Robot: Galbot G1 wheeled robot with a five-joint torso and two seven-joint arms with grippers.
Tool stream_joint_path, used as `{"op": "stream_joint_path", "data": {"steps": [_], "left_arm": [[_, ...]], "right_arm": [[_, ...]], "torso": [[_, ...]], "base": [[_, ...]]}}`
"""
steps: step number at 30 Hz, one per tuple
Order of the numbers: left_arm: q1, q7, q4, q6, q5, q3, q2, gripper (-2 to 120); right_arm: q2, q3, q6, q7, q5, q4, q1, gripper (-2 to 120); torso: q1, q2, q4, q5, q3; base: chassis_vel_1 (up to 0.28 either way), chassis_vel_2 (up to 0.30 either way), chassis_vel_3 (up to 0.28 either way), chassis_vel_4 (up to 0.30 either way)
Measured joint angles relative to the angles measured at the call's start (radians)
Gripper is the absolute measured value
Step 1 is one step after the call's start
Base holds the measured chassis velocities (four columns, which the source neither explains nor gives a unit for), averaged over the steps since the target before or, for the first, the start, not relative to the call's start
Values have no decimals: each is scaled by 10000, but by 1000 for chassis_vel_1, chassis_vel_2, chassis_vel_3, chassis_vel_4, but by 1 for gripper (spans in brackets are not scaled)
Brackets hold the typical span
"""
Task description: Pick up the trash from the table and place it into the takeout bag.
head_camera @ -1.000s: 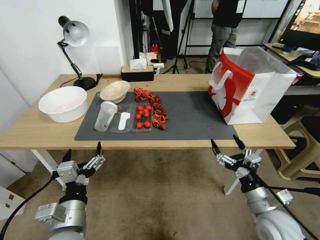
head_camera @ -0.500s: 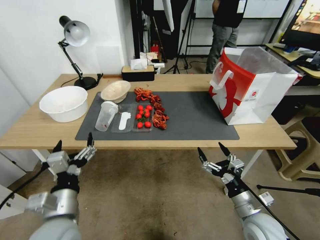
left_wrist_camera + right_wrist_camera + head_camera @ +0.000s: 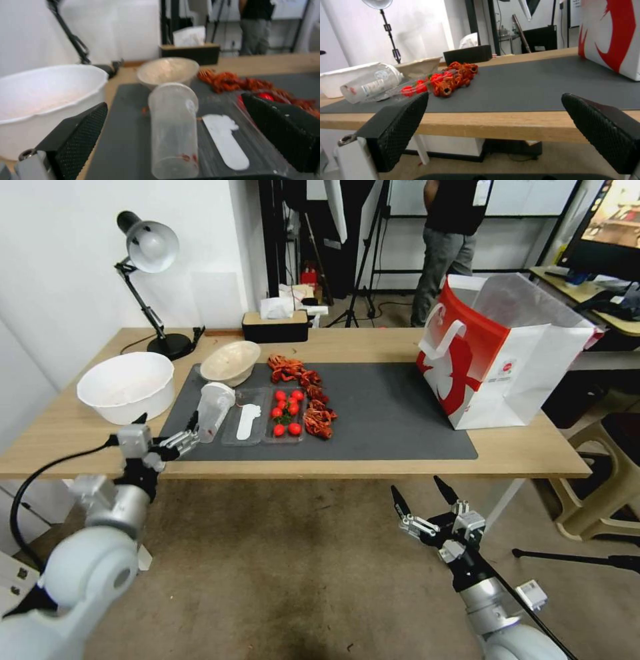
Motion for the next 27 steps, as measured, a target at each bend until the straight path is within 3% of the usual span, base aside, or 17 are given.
{"op": "stream_joint_path", "data": {"steps": [4,6,11,19,27], "left_arm": [[-917,41,368,962,-1018,456,629,100],[-1810,5,646,1815,-1832,883,1015,100],[-3090,-121,1105,2537,-2643,1634,1325,100],[-4698,-361,2059,3279,-3555,2951,1071,100],[-5467,-864,2654,3600,-3533,3613,638,100]], "right_arm": [[90,110,54,0,-89,-29,-72,100],[154,163,100,0,-135,-57,-116,100],[233,228,108,22,-142,34,-261,100],[270,285,107,17,-55,116,-448,100],[327,261,174,-41,-80,80,-526,100]], "torso": [[1,0,-1,0,0],[1,0,-1,0,0],[0,0,-2,0,0],[1,0,-3,0,0],[0,0,-4,2,-1]], "base": [[0,0,0,0],[0,0,0,0],[0,0,0,0],[0,0,0,0],[0,0,0,0]]}}
